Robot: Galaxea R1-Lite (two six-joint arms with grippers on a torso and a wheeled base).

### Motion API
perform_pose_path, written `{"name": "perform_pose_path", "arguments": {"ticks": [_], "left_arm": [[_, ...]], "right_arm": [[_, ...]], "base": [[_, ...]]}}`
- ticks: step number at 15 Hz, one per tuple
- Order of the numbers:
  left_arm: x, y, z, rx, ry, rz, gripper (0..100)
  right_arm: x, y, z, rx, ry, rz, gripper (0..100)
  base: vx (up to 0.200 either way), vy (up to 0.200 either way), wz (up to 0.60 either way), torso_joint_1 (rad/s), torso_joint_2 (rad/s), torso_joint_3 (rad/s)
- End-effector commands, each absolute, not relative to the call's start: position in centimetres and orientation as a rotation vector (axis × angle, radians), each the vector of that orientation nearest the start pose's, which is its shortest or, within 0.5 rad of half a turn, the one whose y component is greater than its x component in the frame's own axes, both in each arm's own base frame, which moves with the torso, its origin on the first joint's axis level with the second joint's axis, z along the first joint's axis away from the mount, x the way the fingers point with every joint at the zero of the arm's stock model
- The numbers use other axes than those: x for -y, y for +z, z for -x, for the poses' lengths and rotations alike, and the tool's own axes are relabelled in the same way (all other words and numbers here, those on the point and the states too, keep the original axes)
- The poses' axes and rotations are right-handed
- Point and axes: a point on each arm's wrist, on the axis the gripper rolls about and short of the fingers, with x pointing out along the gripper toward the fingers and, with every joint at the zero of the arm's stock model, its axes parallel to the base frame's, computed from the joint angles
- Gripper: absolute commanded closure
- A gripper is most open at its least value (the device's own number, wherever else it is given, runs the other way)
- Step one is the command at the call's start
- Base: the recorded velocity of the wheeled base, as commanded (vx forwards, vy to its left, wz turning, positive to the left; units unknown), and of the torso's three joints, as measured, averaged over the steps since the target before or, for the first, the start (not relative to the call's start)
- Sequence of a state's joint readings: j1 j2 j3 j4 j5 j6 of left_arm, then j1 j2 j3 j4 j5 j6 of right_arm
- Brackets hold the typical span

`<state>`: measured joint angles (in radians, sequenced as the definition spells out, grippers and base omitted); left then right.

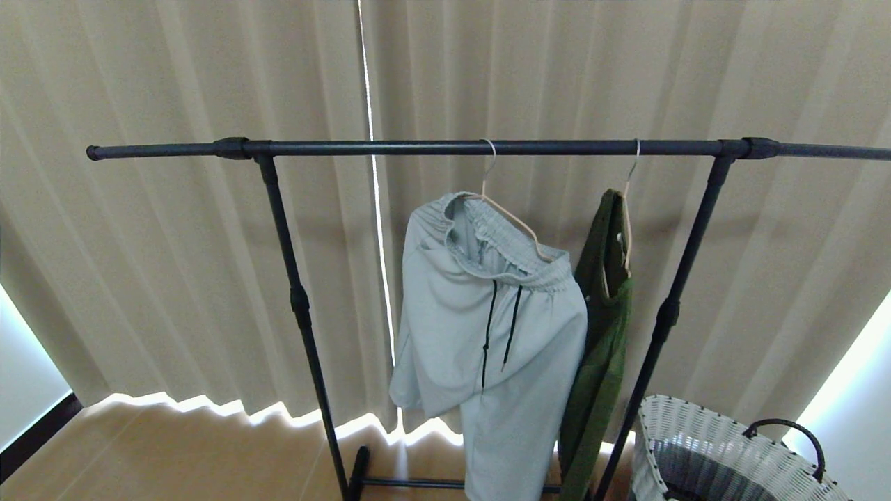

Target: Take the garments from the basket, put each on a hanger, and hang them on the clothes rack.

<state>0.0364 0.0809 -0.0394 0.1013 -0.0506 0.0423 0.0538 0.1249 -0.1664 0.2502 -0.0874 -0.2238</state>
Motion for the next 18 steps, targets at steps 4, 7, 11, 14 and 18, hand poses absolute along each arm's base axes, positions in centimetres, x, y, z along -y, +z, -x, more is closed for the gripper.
{"name": "perform_pose_path", "arguments": {"ticks": [4,7,11,14,18], "left_arm": [[0.3,7.7,2.6,-0.066,-0.137,-0.086,0],[0.3,7.6,2.6,-0.067,-0.133,-0.072,0],[0.3,7.6,2.6,-0.067,-0.133,-0.068,0],[0.3,7.6,2.6,-0.067,-0.133,-0.068,0],[0.3,7.6,2.6,-0.067,-0.133,-0.068,0]], "right_arm": [[0.2,8.9,3.6,-0.111,-0.053,0.182,0],[0.1,8.3,3.1,-0.088,-0.008,0.096,0],[-0.2,7.7,2.5,-0.043,0.096,0.084,0],[-0.2,7.7,2.5,-0.042,0.095,0.058,0],[-0.2,7.7,2.5,-0.041,0.09,0.046,0]], "base": [[0.0,0.0,0.0,0.0,0.0,0.0],[0.0,0.0,0.0,0.0,0.0,0.0],[0.0,0.0,0.0,0.0,0.0,0.0],[0.0,0.0,0.0,0.0,0.0,0.0],[0.0,0.0,0.0,0.0,0.0,0.0]]}}
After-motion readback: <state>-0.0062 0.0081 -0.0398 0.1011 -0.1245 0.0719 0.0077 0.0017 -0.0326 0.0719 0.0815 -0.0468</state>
